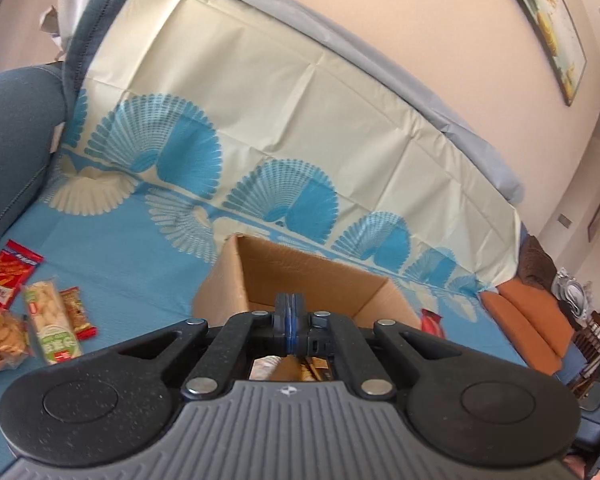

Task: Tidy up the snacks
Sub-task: 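Carry the red bar and silver stick pack over the box with both tools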

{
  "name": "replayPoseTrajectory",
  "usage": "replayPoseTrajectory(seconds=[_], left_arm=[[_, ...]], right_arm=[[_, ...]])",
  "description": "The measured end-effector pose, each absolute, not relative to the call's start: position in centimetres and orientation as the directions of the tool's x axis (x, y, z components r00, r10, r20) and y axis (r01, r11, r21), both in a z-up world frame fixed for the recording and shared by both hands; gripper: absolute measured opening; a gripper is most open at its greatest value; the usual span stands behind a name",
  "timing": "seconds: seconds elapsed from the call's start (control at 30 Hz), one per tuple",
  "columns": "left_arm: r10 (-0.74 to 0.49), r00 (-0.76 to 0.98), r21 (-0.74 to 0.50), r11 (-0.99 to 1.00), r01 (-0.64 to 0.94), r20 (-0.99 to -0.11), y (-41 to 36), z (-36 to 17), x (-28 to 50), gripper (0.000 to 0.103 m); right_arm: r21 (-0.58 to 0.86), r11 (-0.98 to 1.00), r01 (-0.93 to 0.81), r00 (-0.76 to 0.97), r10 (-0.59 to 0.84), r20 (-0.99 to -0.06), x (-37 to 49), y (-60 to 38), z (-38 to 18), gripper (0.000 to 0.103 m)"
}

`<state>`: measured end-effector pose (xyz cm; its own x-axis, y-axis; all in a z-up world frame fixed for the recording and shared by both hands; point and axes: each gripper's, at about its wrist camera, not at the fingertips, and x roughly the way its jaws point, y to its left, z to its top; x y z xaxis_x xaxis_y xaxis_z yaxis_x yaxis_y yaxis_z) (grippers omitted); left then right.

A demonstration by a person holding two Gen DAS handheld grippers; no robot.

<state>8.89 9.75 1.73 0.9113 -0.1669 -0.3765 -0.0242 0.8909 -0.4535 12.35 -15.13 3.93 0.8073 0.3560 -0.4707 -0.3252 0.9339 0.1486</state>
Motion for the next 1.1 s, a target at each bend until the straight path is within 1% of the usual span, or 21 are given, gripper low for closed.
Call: replayPoseTrajectory(seconds=[0.17,0.23,0.3,0.37,0.43,0.47,0.5,0.57,0.6,0.63,0.7,0.8,1.0,1.1], left_arm=[[-0.220,0.898,-0.465,0.885,0.020,-0.381,8.8,1.3,9.3,0.000],[-0.207,0.903,-0.468,0.883,0.007,-0.377,9.4,1.3,9.2,0.000],[-0.149,0.903,-0.484,0.872,-0.071,-0.402,11.3,1.0,9.3,0.000],[-0.112,0.873,-0.523,0.833,-0.178,-0.475,14.0,-0.2,9.8,0.000],[-0.120,0.822,-0.556,0.789,-0.261,-0.557,15.9,-1.8,10.5,0.002],[-0.121,0.782,-0.544,0.782,-0.304,-0.611,16.5,-2.7,10.8,0.004],[-0.120,0.732,-0.513,0.788,-0.341,-0.671,16.8,-3.7,11.2,0.008],[-0.137,0.618,-0.433,0.827,-0.358,-0.774,16.5,-5.5,12.1,0.025],[-0.148,0.550,-0.384,0.858,-0.343,-0.822,15.9,-6.4,12.5,0.046],[-0.144,0.484,-0.326,0.890,-0.318,-0.863,15.2,-7.4,12.7,0.056],[-0.122,0.413,-0.244,0.934,-0.259,-0.903,14.2,-8.4,12.7,0.056],[-0.147,0.381,-0.227,0.958,-0.174,-0.913,14.0,-8.9,12.2,0.065],[-0.128,0.314,-0.149,0.988,-0.042,-0.941,12.5,-10.4,10.9,0.065],[-0.051,0.309,-0.034,0.998,0.061,-0.950,10.7,-11.1,10.2,0.064]], right_arm=[[0.141,0.937,-0.319,0.808,0.347,-0.476,12.4,-15.1,3.7,0.043],[0.139,0.938,-0.316,0.807,0.343,-0.481,12.4,-15.0,3.5,0.043],[0.138,0.939,-0.314,0.807,0.341,-0.482,12.5,-15.1,3.5,0.043],[0.139,0.940,-0.311,0.807,0.338,-0.483,12.5,-15.2,3.4,0.043],[0.146,0.940,-0.308,0.806,0.339,-0.485,12.6,-15.2,3.4,0.043],[0.151,0.940,-0.307,0.804,0.341,-0.487,12.6,-15.2,3.4,0.043],[0.157,0.939,-0.307,0.802,0.344,-0.489,12.6,-15.2,3.4,0.043],[0.165,0.936,-0.311,0.799,0.351,-0.488,12.7,-15.0,3.4,0.043],[0.164,0.935,-0.313,0.799,0.353,-0.487,12.7,-15.0,3.4,0.043],[0.162,0.935,-0.317,0.799,0.355,-0.486,12.6,-14.9,3.4,0.043],[0.160,0.932,-0.324,0.798,0.361,-0.483,12.5,-14.8,3.4,0.043],[0.160,0.933,-0.321,0.801,0.358,-0.481,12.5,-15.1,3.5,0.044],[0.187,0.934,-0.305,0.799,0.358,-0.484,12.6,-15.6,3.5,0.044],[0.181,0.933,-0.312,0.799,0.361,-0.480,12.4,-15.2,3.5,0.044]])
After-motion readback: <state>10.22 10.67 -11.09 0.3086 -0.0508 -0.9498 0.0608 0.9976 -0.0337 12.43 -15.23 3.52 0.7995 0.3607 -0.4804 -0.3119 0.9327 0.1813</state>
